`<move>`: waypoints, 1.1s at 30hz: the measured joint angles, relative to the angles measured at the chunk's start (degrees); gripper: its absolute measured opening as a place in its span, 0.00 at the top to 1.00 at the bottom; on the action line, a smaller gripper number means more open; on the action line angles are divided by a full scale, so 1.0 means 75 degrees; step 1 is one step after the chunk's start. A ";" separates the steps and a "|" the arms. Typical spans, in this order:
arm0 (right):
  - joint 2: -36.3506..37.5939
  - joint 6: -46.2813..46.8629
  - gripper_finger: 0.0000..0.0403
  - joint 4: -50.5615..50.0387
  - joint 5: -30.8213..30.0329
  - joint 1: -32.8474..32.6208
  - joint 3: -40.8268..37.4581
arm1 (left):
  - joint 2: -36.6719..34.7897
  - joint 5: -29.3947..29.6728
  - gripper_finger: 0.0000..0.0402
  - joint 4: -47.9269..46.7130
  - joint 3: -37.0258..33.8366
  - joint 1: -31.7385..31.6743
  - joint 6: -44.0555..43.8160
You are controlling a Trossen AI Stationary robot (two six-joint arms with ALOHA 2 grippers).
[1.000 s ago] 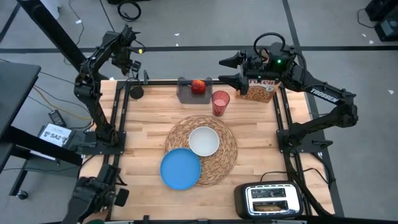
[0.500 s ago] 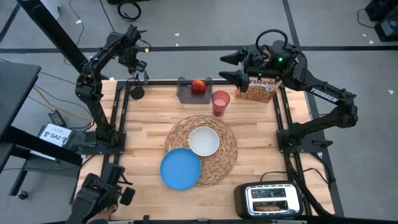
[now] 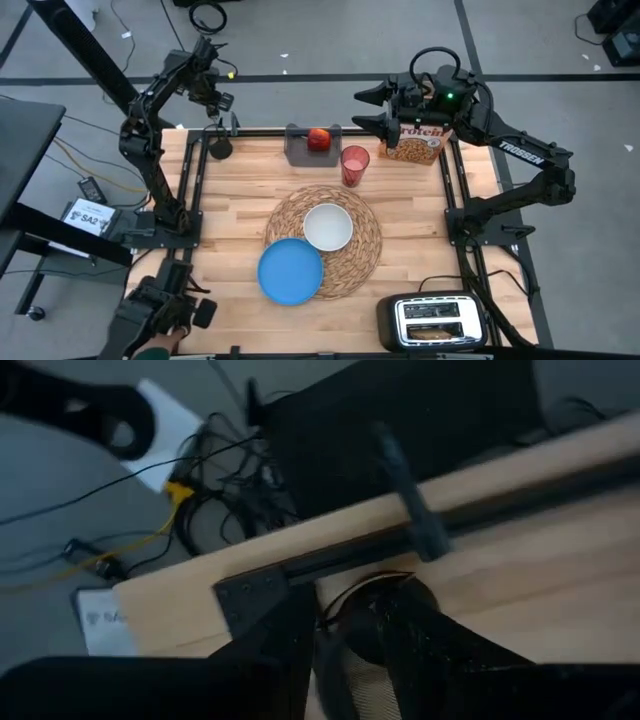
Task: Arrange a breakfast setting
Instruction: Put the black spoon on the brown tablemat to the right of the white bowl
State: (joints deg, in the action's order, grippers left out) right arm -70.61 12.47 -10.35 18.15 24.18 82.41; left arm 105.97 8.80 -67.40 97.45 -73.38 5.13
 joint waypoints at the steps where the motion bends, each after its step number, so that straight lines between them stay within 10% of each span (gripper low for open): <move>1: 0.0000 0.0000 0.07 -0.0003 0.0000 0.0015 0.0000 | 0.0000 -0.0070 0.72 -0.0014 0.0000 0.0005 0.0064; 33: -0.0003 0.0193 0.07 0.0291 -0.0061 0.0431 0.0000 | 0.0000 -0.0944 0.71 -0.0584 0.0051 0.0054 0.0030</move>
State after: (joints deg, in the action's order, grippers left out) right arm -70.63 13.92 -8.16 17.70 27.41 82.41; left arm 105.97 1.72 -71.78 97.84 -72.98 5.35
